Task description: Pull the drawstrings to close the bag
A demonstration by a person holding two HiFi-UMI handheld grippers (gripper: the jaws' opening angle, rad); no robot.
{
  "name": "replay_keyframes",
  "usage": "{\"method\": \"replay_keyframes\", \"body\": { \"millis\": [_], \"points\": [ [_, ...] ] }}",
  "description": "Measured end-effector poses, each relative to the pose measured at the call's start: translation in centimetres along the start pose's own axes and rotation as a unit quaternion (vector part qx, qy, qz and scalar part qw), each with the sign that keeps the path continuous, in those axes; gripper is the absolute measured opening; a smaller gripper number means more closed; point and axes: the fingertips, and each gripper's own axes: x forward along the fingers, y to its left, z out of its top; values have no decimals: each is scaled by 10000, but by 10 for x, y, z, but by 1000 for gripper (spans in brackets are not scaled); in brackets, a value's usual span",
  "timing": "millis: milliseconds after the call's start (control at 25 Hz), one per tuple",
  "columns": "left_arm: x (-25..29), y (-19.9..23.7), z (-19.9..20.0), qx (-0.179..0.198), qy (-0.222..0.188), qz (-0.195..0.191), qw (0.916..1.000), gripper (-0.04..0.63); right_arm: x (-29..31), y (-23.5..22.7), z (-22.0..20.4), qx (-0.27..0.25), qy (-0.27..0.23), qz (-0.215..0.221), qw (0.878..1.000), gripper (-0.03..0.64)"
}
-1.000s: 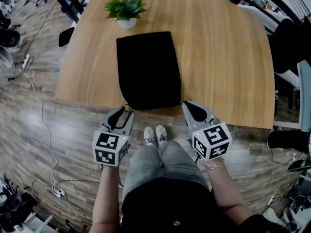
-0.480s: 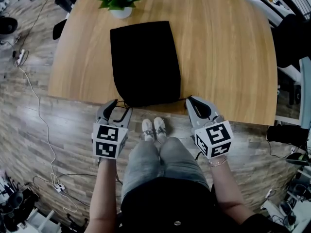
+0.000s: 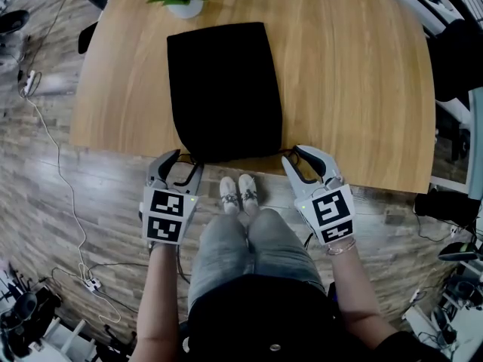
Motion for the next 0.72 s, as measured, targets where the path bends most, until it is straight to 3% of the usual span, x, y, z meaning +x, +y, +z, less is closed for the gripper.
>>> {"method": "replay_keyframes", "body": {
  "millis": [360, 600, 720],
  "points": [
    [0, -3, -6, 155, 78, -175, 9997, 209, 5, 13, -7, -357, 96, 489, 9981, 98],
    [1, -5, -7, 479, 166, -312, 9982, 203, 14, 10, -15, -1295, 525, 367, 9895, 100],
    [-1, -4, -10, 662, 205, -325, 9971, 145, 19, 10, -18, -1575, 640, 343, 9848, 100]
  ]
}}
